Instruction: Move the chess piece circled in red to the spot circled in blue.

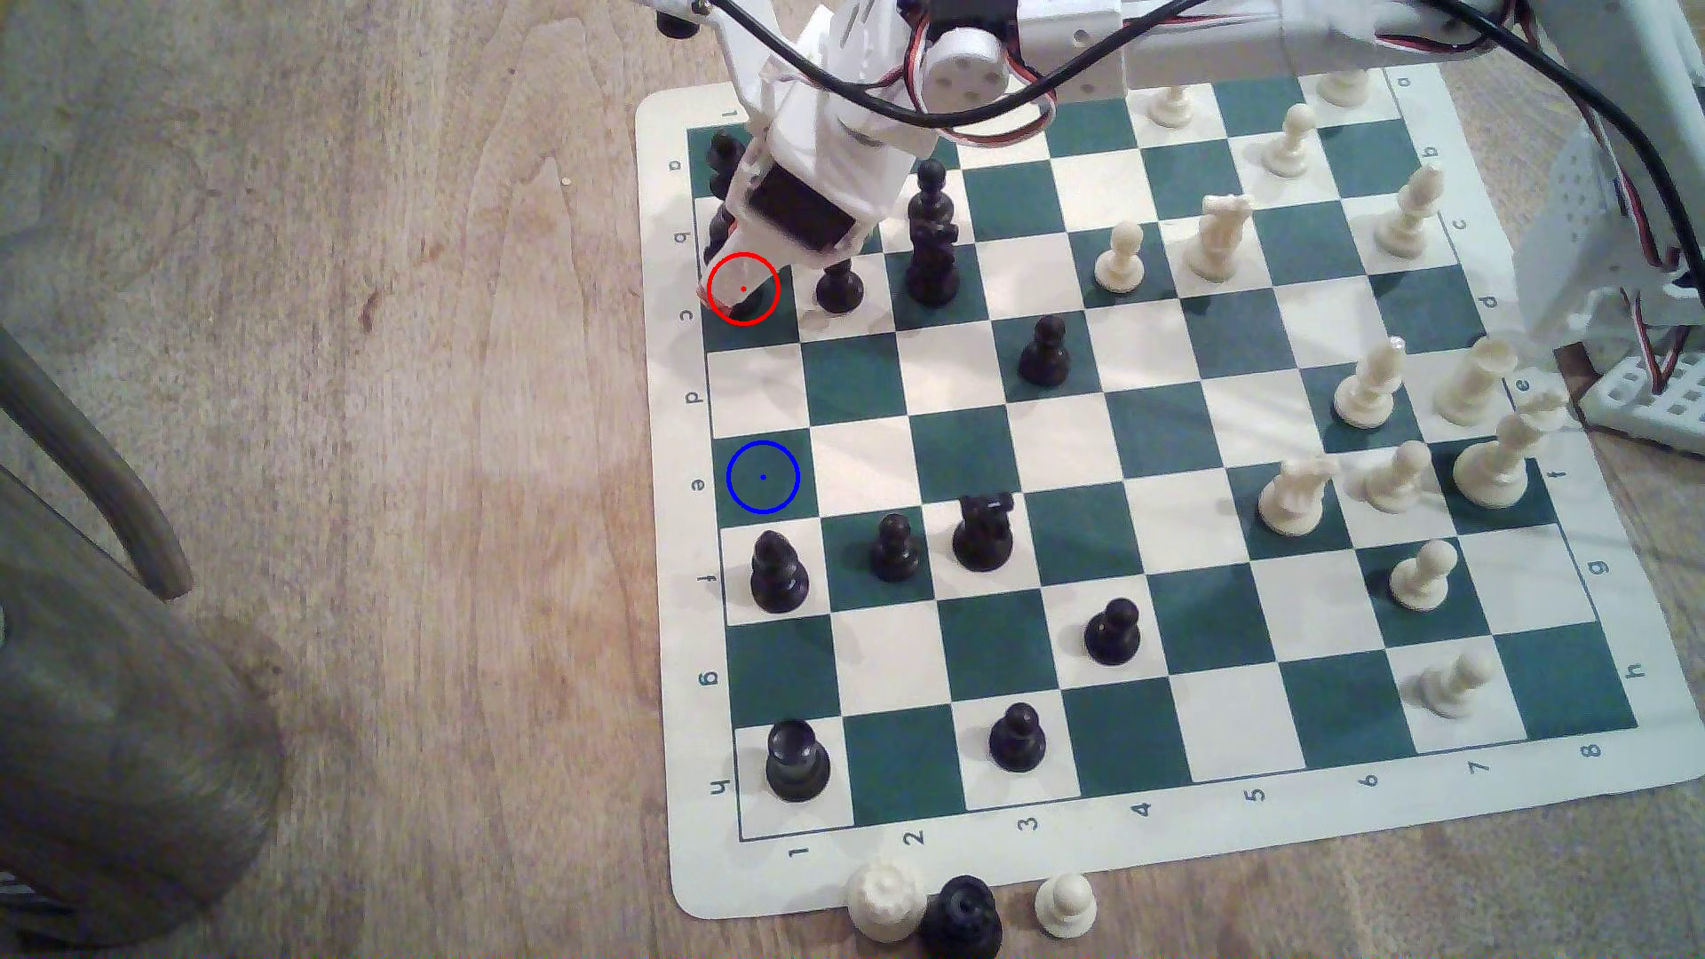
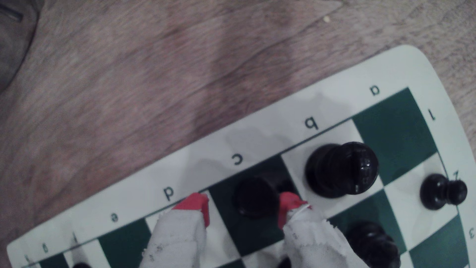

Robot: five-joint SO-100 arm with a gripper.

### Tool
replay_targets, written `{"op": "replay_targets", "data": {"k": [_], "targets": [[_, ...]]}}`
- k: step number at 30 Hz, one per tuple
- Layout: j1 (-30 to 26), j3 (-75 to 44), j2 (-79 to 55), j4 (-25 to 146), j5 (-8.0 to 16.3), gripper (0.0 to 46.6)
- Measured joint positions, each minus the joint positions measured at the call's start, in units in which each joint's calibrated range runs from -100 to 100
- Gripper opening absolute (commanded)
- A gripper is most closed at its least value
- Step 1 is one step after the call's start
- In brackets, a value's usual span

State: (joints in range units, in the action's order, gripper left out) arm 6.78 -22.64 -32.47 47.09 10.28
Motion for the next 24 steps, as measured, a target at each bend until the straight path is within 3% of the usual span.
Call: {"op": "replay_targets", "data": {"k": [13,16,17,18,24], "targets": [[1.4,0.0,-1.1,-2.4,-0.3,12.8],[1.4,0.0,-1.1,-2.9,-0.3,8.8],[1.4,0.0,-1.1,-2.9,-0.3,6.4],[1.4,0.0,-1.1,-3.0,-0.3,0.8],[1.4,0.0,-1.1,-3.0,-0.3,0.2]]}}
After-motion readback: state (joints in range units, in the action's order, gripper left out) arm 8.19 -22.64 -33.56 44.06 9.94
